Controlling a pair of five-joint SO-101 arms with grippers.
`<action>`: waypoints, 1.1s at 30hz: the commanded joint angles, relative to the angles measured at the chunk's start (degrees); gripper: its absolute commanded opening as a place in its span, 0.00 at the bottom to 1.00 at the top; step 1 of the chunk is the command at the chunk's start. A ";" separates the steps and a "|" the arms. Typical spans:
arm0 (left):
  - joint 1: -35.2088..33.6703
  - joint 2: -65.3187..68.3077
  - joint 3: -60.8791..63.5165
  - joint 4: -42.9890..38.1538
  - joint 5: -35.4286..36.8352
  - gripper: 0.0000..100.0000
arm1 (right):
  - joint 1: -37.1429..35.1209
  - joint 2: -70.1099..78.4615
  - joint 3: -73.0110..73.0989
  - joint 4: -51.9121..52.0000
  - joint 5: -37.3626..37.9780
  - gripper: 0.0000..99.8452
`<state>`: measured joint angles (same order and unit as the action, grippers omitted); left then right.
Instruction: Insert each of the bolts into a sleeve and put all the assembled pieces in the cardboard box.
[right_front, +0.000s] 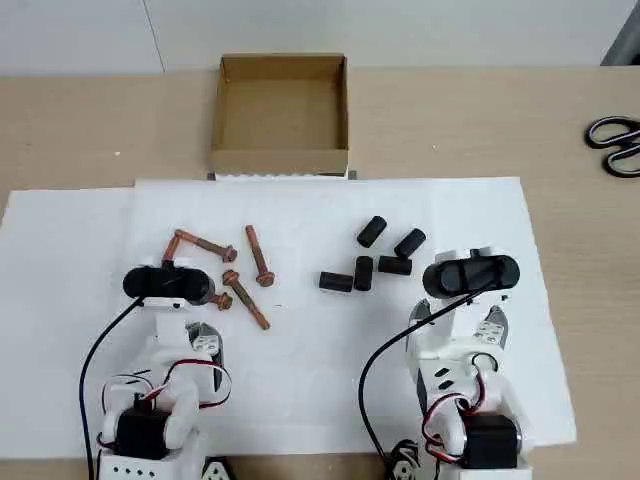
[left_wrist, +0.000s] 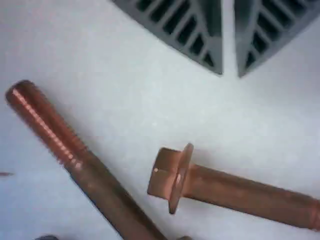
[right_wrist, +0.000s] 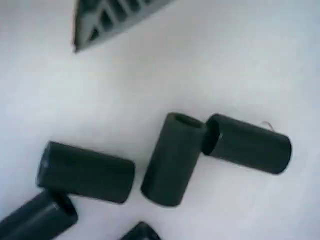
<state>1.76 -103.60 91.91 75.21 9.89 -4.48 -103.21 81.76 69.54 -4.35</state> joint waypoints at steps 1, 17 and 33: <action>0.18 -0.44 -2.15 -1.14 -0.09 0.01 | 0.04 -0.66 -2.37 -0.13 0.70 0.35; 0.18 -0.44 -2.15 -1.14 -0.09 0.01 | 0.04 -0.66 -2.37 0.13 0.70 0.35; 0.70 -0.53 -2.15 -1.23 -0.09 0.01 | 0.04 -0.66 -3.08 -1.98 0.70 0.35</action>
<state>2.11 -103.60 91.91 75.21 9.89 -4.48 -103.21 81.76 69.36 -4.35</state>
